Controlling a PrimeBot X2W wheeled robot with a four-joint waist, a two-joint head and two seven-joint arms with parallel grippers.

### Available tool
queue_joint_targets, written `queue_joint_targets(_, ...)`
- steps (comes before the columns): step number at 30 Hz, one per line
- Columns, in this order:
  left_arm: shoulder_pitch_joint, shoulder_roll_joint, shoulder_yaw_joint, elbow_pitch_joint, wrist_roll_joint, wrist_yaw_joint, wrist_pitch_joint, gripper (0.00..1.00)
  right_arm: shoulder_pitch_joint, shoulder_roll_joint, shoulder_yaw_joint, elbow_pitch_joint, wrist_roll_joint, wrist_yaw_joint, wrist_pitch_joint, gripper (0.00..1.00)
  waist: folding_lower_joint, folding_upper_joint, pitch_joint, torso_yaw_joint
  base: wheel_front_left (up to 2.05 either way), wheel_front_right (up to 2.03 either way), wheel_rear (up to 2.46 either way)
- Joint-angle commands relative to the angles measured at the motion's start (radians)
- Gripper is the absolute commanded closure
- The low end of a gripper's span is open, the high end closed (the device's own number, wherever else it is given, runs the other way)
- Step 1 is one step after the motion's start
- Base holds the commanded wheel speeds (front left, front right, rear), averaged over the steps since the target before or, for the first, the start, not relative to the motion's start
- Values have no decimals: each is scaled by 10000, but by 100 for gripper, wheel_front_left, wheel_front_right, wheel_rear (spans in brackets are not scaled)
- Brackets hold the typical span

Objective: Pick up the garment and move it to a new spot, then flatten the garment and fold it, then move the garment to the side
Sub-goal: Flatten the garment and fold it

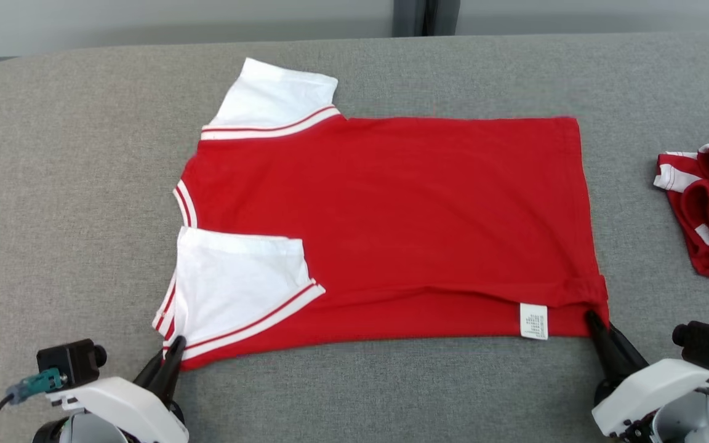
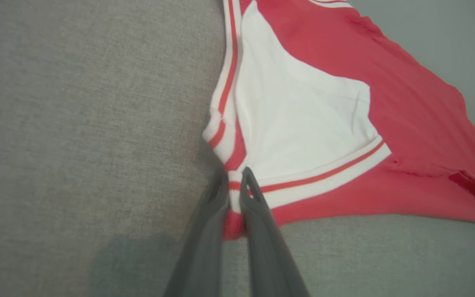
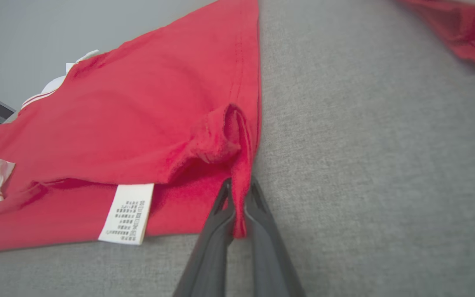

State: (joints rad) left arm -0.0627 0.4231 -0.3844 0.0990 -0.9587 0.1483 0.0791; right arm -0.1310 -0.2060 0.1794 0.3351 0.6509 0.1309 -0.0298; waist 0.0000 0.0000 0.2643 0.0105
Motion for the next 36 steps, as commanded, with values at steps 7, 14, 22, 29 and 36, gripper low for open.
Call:
queue_joint_targets(7,1347,293,-1,-767,-138,556,166,100,1501,87,-681,-718,-247,-1,728,100,0,0,-473,38,0,0,0)
queue_joint_targets(14,1901,346,-115,-1229,-297,670,398,100,2336,595,-1298,-1290,-604,-1,1120,100,0,0,-621,114,0,0,0)
queue_joint_targets(22,1542,372,-16,-1172,81,918,59,0,2428,911,-1735,-1819,-1044,1,996,0,0,0,-777,35,0,0,0)
queue_joint_targets(29,1292,567,313,-1696,640,1181,-669,0,2370,1180,-2148,-2547,-1556,1,277,0,0,0,-820,-149,0,0,0)
queue_joint_targets(36,288,905,549,-2412,1663,1712,-1190,0,1856,1318,-2386,-3119,-2067,1,-319,0,0,0,-571,-330,0,0,0)
